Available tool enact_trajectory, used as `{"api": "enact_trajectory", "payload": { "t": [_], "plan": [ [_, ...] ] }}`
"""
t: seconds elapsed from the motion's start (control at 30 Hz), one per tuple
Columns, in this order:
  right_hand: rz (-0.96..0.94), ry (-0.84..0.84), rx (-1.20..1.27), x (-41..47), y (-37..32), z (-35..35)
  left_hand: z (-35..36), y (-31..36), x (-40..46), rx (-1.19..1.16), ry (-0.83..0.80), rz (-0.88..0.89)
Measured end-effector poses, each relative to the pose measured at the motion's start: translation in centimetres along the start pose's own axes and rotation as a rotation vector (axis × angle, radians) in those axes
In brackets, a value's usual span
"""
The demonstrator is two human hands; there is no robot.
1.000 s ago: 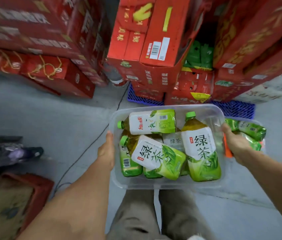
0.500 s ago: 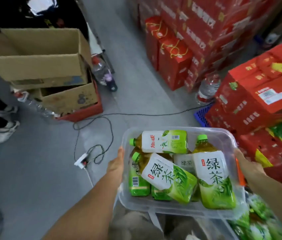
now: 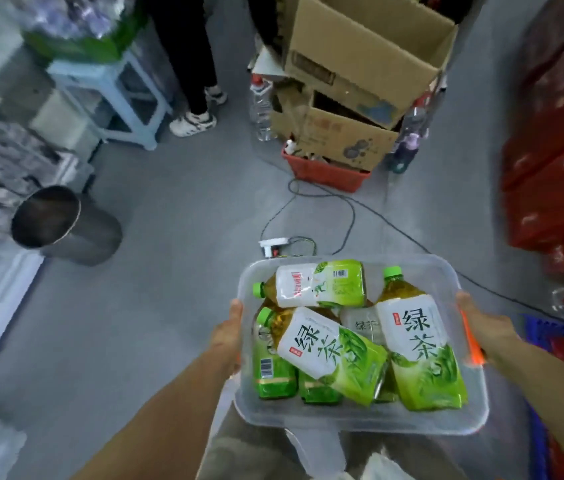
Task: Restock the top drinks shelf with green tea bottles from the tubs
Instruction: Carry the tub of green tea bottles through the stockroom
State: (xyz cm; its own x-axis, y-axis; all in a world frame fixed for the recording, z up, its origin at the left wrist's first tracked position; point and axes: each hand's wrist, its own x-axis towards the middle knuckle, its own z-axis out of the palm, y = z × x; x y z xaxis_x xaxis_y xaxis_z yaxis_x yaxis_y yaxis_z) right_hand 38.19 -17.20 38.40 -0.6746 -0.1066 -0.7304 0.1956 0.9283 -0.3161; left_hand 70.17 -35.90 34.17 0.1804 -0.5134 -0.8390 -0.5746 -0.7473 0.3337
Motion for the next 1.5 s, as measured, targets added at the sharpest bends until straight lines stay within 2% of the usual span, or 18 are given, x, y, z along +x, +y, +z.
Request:
{"api": "enact_trajectory", "payload": {
  "t": [0.03, 0.13, 0.4, 0.63, 0.8, 1.0, 1.27, 1.37, 1.5],
  "plan": [
    [-0.051, -0.009, -0.018, -1.3, -2.6, 2.2, -2.5, -0.2, 0.8, -0.022, 0.021, -0.018],
    [-0.051, -0.033, -0.073, -5.6, -9.3, 8.2, -10.3, -1.1, 3.8, -0.136, 0.085, -0.052],
    [-0.275, -0.134, -0.212, -12.2, -24.5, 25.3, -27.8, -3.0, 10.7, -0.359, 0.256, -0.124],
    [-0.485, -0.232, -0.402, -15.6, -37.3, 38.6, -38.5, -3.5, 16.5, -0.548, 0.347, -0.239],
    [-0.589, -0.303, -0.519, -17.8, -47.4, 48.4, -45.1, -1.3, 21.6, -0.720, 0.385, -0.310],
    [-0.633, -0.378, -0.654, -19.5, -59.1, 61.5, -53.4, 1.9, 29.8, -0.887, 0.482, -0.423],
    [-0.706, -0.418, -0.681, -23.1, -72.0, 75.9, -63.7, 6.6, 39.4, -1.000, 0.452, -0.457],
    [-0.719, -0.408, -0.669, -23.0, -75.7, 81.4, -67.0, 7.8, 44.0, -1.060, 0.401, -0.394],
    [-0.758, -0.440, -0.674, -22.7, -80.6, 88.1, -70.4, 9.3, 50.7, -1.038, 0.394, -0.411]
  ]
}}
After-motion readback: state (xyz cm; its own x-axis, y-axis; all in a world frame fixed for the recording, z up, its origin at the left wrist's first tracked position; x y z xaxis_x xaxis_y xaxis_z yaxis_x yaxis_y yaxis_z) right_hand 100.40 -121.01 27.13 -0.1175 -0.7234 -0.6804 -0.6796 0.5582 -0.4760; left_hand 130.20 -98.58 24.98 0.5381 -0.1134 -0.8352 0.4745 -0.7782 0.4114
